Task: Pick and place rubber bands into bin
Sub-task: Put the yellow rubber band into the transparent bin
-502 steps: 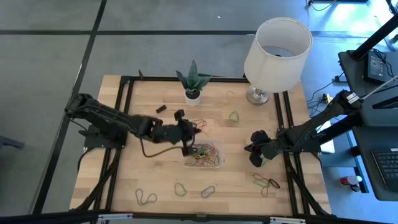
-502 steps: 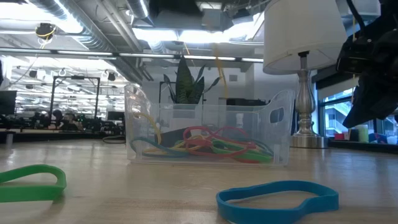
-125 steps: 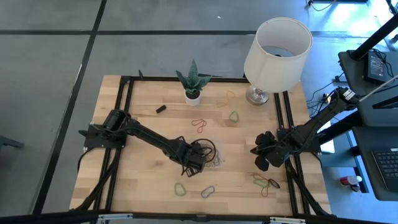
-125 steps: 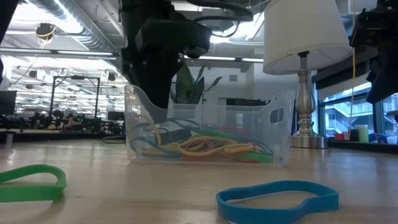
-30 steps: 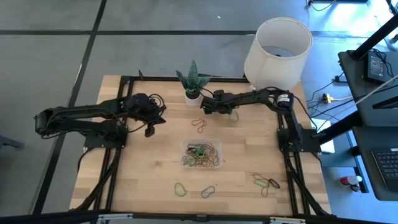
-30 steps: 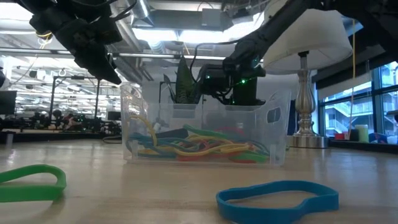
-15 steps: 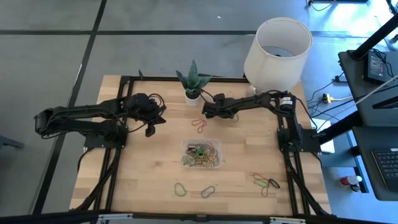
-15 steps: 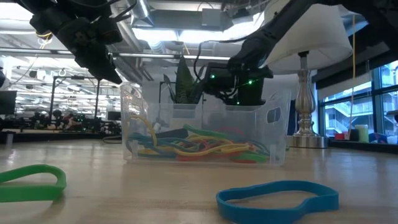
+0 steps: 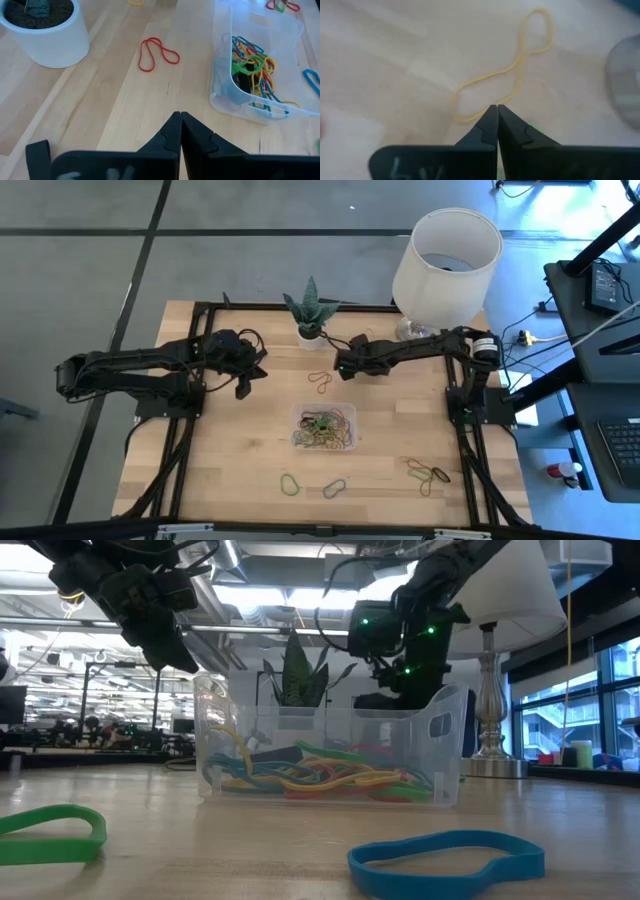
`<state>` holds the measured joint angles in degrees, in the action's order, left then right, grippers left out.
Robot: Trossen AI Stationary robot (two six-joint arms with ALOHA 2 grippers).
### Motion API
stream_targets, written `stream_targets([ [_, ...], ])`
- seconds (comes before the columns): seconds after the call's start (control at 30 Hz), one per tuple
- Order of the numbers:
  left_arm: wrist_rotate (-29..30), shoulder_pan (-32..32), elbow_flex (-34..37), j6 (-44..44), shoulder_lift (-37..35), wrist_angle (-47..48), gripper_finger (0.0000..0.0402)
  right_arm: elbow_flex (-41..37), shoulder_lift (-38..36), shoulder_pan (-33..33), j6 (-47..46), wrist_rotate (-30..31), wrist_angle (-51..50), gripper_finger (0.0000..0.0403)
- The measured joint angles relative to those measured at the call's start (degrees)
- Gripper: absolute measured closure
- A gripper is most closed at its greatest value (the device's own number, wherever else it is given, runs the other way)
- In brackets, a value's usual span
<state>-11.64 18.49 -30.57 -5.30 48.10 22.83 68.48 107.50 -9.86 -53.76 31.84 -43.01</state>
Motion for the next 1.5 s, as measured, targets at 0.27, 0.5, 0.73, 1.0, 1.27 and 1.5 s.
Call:
stream_targets([
  [0.27, 0.0, 0.0, 0.0, -1.4, 0.0, -0.6, 0.04, -5.1, -0.7, -0.7, 0.0, 0.5, 6.2, 0.0354],
  [0.5, 0.0, 0.0, 0.0, -1.0, 0.0, -0.3, 0.04, -10.4, -0.7, -3.3, -0.3, 0.5, 13.6, 0.0287],
  [0.73, 0.0, 0.0, 0.0, -1.8, 0.0, -0.3, 0.04, -11.7, -0.7, -4.3, 3.4, 0.6, 19.8, 0.0219],
  [1.0, 0.0, 0.0, 0.0, -5.0, 0.0, -0.3, 0.04, -12.2, -0.6, -7.1, 8.1, 1.6, 26.2, 0.0176],
  [1.27, 0.0, -0.1, 0.0, -6.2, 0.0, -0.3, 0.04, -19.7, 0.7, -10.7, 7.3, -3.7, 37.3, 0.0186],
  [1.5, 0.1, -0.1, 0.0, -6.2, 0.0, -0.3, 0.04, -19.9, 0.7, -9.0, 8.9, -2.3, 36.2, 0.0271],
])
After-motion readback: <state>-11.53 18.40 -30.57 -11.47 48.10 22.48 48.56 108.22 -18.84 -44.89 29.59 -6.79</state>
